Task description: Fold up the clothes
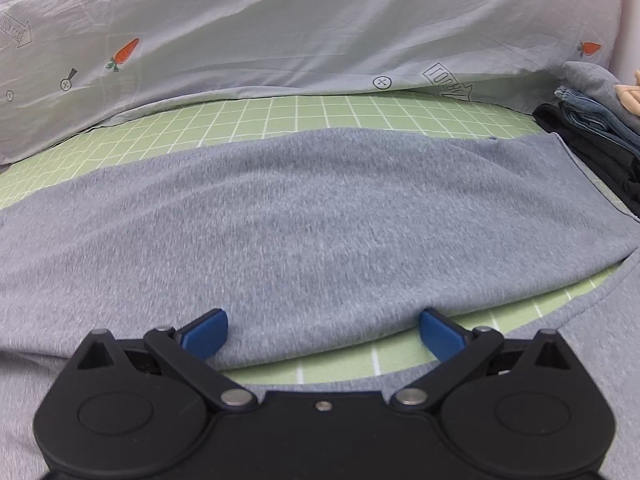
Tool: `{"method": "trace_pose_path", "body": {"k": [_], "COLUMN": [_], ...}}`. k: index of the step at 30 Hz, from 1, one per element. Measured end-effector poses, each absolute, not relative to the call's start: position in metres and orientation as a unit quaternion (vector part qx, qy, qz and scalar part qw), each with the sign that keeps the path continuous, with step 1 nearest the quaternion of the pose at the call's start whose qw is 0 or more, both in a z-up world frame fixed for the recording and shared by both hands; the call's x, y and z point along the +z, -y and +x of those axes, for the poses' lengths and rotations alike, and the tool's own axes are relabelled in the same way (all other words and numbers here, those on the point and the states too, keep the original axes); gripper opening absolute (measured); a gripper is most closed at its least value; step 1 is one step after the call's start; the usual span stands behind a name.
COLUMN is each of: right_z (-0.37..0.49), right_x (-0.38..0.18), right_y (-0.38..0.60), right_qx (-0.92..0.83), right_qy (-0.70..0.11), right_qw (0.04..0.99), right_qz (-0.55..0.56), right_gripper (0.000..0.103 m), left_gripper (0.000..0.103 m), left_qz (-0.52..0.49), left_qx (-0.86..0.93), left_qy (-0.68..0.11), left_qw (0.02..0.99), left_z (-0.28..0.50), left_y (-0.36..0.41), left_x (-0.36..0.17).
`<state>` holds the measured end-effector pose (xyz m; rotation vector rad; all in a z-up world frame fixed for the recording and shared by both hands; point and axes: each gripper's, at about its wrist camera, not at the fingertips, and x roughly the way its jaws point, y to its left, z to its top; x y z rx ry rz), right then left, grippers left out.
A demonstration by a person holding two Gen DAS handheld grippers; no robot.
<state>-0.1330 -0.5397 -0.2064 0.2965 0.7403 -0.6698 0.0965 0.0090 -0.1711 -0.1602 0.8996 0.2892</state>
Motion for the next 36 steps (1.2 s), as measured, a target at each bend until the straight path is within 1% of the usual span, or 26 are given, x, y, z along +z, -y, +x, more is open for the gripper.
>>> {"method": "trace_pose_path", "body": {"k": [1, 4, 5, 7, 8, 10, 12, 16, 18, 20, 21, 23, 24, 26, 29, 30, 31, 32, 33, 34, 36], "right_z": [-0.135, -0.141, -0.143, -0.146, -0.147, -0.148, -0.148, -0.144, -0.137, -0.133, -0.131, -0.126, -0.124, -0.117, -0.102, -0.096, -0.090, -0.083, -0.078, -0.074, -0.068], "right_x": [-0.204, -0.195, -0.191, -0.180, -0.177, -0.172, -0.168, -0.167, -0.167, -0.168, -0.169, -0.174, -0.176, -0.182, -0.191, -0.193, -0.194, -0.195, -0.196, -0.197, -0.200], "right_y": [0.541, 0.544, 0.549, 0.564, 0.573, 0.592, 0.613, 0.658, 0.682, 0.714, 0.729, 0.762, 0.777, 0.802, 0.834, 0.842, 0.847, 0.853, 0.857, 0.861, 0.873], "right_qx": [-0.320, -0.321, -0.326, -0.343, -0.351, -0.364, -0.378, -0.409, -0.423, -0.435, -0.439, -0.442, -0.442, -0.445, -0.458, -0.466, -0.474, -0.483, -0.488, -0.491, -0.493], "right_qy": [-0.352, -0.348, -0.343, -0.331, -0.326, -0.320, -0.316, -0.314, -0.312, -0.315, -0.317, -0.317, -0.314, -0.306, -0.303, -0.308, -0.315, -0.322, -0.325, -0.327, -0.318], "right_qw": [0.868, 0.868, 0.868, 0.865, 0.864, 0.860, 0.856, 0.840, 0.833, 0.823, 0.817, 0.809, 0.807, 0.801, 0.788, 0.783, 0.778, 0.774, 0.771, 0.771, 0.775], "right_qz": [0.144, 0.150, 0.152, 0.157, 0.158, 0.158, 0.159, 0.165, 0.173, 0.187, 0.196, 0.222, 0.236, 0.259, 0.279, 0.275, 0.265, 0.255, 0.248, 0.241, 0.234], "right_gripper": [0.103, 0.103, 0.103, 0.103, 0.103, 0.103, 0.103, 0.103, 0.100, 0.088, 0.085, 0.074, 0.072, 0.061, 0.059, 0.056, 0.047, 0.029, 0.017, 0.002, 0.001], "left_gripper": [0.030, 0.040, 0.041, 0.051, 0.053, 0.064, 0.070, 0.070, 0.070, 0.071, 0.071, 0.071, 0.072, 0.071, 0.071, 0.074, 0.077, 0.082, 0.083, 0.086, 0.091], "left_qz": [-0.074, -0.073, -0.071, -0.063, -0.056, -0.034, -0.013, 0.021, 0.035, 0.041, 0.043, 0.049, 0.051, 0.052, 0.052, 0.052, 0.053, 0.053, 0.053, 0.053, 0.050], "left_qx": [0.143, 0.150, 0.148, 0.140, 0.135, 0.124, 0.104, 0.056, 0.044, 0.035, 0.029, 0.023, 0.024, 0.035, 0.050, 0.056, 0.061, 0.066, 0.071, 0.076, 0.084], "left_qy": [-0.435, -0.435, -0.432, -0.422, -0.415, -0.400, -0.391, -0.394, -0.398, -0.403, -0.406, -0.412, -0.414, -0.413, -0.413, -0.413, -0.413, -0.413, -0.412, -0.412, -0.408], "left_qw": [0.886, 0.885, 0.887, 0.894, 0.898, 0.908, 0.914, 0.917, 0.916, 0.913, 0.912, 0.910, 0.909, 0.908, 0.908, 0.908, 0.907, 0.907, 0.907, 0.906, 0.908], "left_z": [0.095, 0.086, 0.083, 0.077, 0.076, 0.077, 0.083, 0.111, 0.128, 0.146, 0.156, 0.177, 0.185, 0.199, 0.219, 0.226, 0.233, 0.240, 0.246, 0.253, 0.261], "left_y": [-0.011, -0.011, -0.007, 0.003, 0.010, 0.030, 0.052, 0.100, 0.124, 0.147, 0.157, 0.176, 0.184, 0.194, 0.209, 0.214, 0.219, 0.224, 0.229, 0.234, 0.233], "left_x": [-0.170, -0.160, -0.155, -0.144, -0.139, -0.129, -0.124, -0.125, -0.129, -0.135, -0.139, -0.149, -0.153, -0.161, -0.172, -0.175, -0.179, -0.183, -0.186, -0.190, -0.193]}}
